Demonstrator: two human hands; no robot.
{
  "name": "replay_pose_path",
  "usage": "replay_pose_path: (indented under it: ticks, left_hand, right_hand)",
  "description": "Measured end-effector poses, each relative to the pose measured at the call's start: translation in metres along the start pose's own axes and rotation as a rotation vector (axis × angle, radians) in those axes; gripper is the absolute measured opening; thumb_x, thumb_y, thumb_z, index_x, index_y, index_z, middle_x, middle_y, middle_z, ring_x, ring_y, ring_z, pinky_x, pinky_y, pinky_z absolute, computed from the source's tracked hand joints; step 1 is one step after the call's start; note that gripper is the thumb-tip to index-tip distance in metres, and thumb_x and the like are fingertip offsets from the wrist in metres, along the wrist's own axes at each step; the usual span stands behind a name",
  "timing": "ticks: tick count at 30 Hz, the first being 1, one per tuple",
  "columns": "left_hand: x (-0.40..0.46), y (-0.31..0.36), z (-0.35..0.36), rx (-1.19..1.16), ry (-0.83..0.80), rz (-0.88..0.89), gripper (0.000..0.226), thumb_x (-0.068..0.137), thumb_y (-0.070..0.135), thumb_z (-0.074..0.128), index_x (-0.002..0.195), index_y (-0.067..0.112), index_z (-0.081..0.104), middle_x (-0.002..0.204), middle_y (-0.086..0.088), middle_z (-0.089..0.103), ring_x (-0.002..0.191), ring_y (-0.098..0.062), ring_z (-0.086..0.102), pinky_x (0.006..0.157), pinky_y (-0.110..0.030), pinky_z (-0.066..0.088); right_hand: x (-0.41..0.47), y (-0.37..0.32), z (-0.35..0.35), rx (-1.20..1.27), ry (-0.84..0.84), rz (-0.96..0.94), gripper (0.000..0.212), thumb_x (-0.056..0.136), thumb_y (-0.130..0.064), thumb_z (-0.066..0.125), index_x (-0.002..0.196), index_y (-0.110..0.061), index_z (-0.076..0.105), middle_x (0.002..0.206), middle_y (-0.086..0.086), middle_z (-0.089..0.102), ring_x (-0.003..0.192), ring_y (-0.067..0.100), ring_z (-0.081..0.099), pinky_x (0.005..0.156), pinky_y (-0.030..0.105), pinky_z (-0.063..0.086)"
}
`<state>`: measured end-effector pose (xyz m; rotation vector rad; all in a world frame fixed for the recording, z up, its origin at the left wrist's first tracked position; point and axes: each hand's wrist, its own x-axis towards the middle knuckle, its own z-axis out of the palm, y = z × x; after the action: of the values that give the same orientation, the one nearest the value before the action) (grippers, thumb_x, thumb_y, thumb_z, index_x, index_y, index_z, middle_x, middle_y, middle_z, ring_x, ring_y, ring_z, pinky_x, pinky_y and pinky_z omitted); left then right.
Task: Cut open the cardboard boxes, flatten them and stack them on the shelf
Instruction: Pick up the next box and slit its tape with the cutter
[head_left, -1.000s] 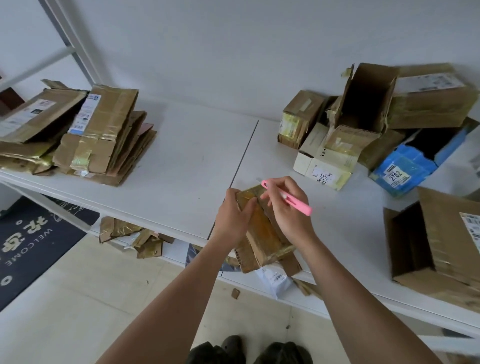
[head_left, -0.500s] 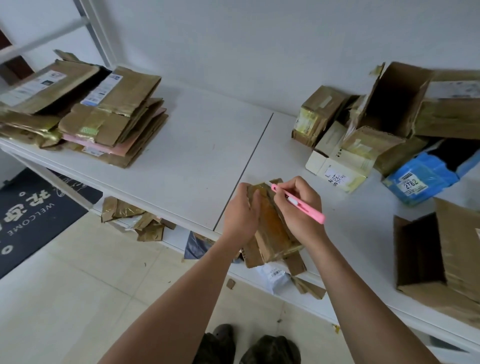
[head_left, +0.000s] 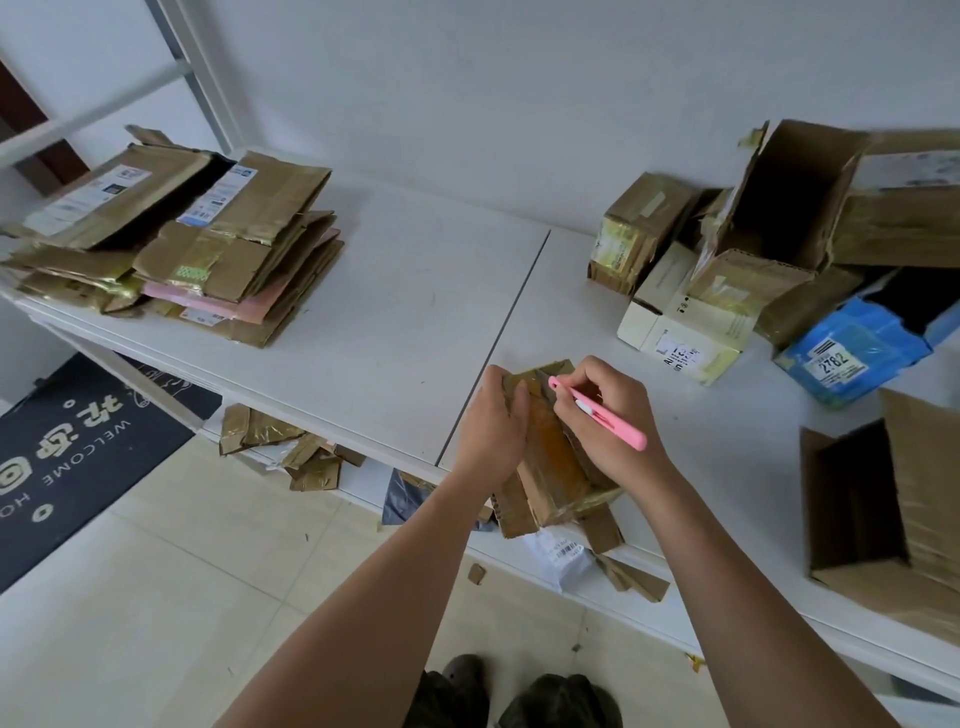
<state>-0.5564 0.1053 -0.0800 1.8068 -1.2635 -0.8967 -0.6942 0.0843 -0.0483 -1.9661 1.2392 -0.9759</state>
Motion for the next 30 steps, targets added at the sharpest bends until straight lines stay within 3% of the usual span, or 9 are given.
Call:
replay_pose_path:
  ticks: [3,7,14,19,23,27,28,30]
  left_hand:
    - [0.001,0.000,0.000,-0.012,0.000,0.000,0.013,0.106,0.036,0.036,0.101,0.024,0.038,0.083,0.000,0.056,0.069,-0.013,0.053,0.058,-0.026,0.042]
    - [0.002,0.001,-0.001,-0.041,-0.001,-0.007,0.015,0.105,0.035,0.038,0.095,0.025,0.038,0.082,-0.002,0.057,0.068,-0.015,0.051,0.058,-0.029,0.042]
    - [0.001,0.002,-0.001,-0.053,0.017,-0.021,0.017,0.104,0.035,0.040,0.091,0.025,0.037,0.077,0.000,0.054,0.062,-0.014,0.048,0.054,-0.030,0.038]
    - [-0.002,0.007,-0.002,-0.040,0.026,-0.049,0.021,0.104,0.035,0.039,0.085,0.028,0.035,0.079,0.000,0.052,0.064,-0.015,0.047,0.055,-0.031,0.037]
    - [-0.004,0.016,0.000,0.010,0.056,-0.094,0.017,0.105,0.032,0.037,0.093,0.020,0.038,0.085,-0.002,0.054,0.067,-0.014,0.048,0.055,-0.030,0.037]
    - [-0.008,0.024,0.002,0.088,0.177,-0.215,0.022,0.105,0.031,0.028,0.101,0.011,0.036,0.104,-0.010,0.052,0.077,-0.018,0.051,0.063,-0.037,0.041]
    - [-0.009,0.024,0.002,0.193,0.207,-0.226,0.024,0.105,0.031,0.027,0.106,0.010,0.037,0.110,-0.010,0.049,0.084,-0.022,0.053,0.070,-0.039,0.043]
    - [-0.010,0.022,0.003,0.457,0.242,-0.085,0.025,0.104,0.024,0.033,0.124,0.009,0.036,0.128,-0.013,0.039,0.116,-0.033,0.046,0.102,-0.045,0.039]
  right_hand:
    - [0.000,-0.001,-0.003,0.009,-0.020,-0.007,0.013,0.089,-0.012,0.070,0.090,-0.015,0.057,0.081,-0.013,0.062,0.081,-0.005,0.063,0.058,0.006,0.048]
    - [-0.009,-0.001,-0.007,-0.035,-0.075,0.018,0.011,0.089,-0.012,0.070,0.087,-0.010,0.059,0.082,0.002,0.066,0.077,0.007,0.063,0.058,0.012,0.052]
    - [-0.058,-0.003,-0.034,-0.033,-0.178,0.128,0.027,0.087,-0.014,0.070,0.070,-0.027,0.052,0.071,-0.008,0.063,0.068,0.010,0.063,0.053,0.018,0.049]
    - [-0.096,-0.004,-0.059,0.164,-0.142,0.184,0.018,0.089,-0.018,0.069,0.077,-0.026,0.059,0.080,-0.003,0.069,0.072,0.011,0.068,0.053,0.022,0.053]
    - [-0.112,-0.009,-0.059,0.281,-0.017,0.220,0.017,0.088,-0.015,0.071,0.078,-0.024,0.061,0.078,-0.004,0.070,0.067,0.010,0.066,0.053,0.019,0.051]
    - [-0.126,-0.006,-0.066,0.435,0.420,0.291,0.013,0.089,-0.010,0.070,0.083,-0.005,0.059,0.076,0.008,0.071,0.073,0.014,0.069,0.065,0.022,0.056]
    - [-0.129,-0.004,-0.070,0.442,0.490,0.301,0.013,0.088,-0.014,0.069,0.086,-0.007,0.058,0.078,0.011,0.071,0.076,0.017,0.071,0.069,0.024,0.057]
    - [-0.134,-0.001,-0.077,0.422,0.536,0.318,0.015,0.083,-0.019,0.068,0.087,-0.009,0.057,0.080,0.011,0.071,0.078,0.019,0.071,0.070,0.025,0.057]
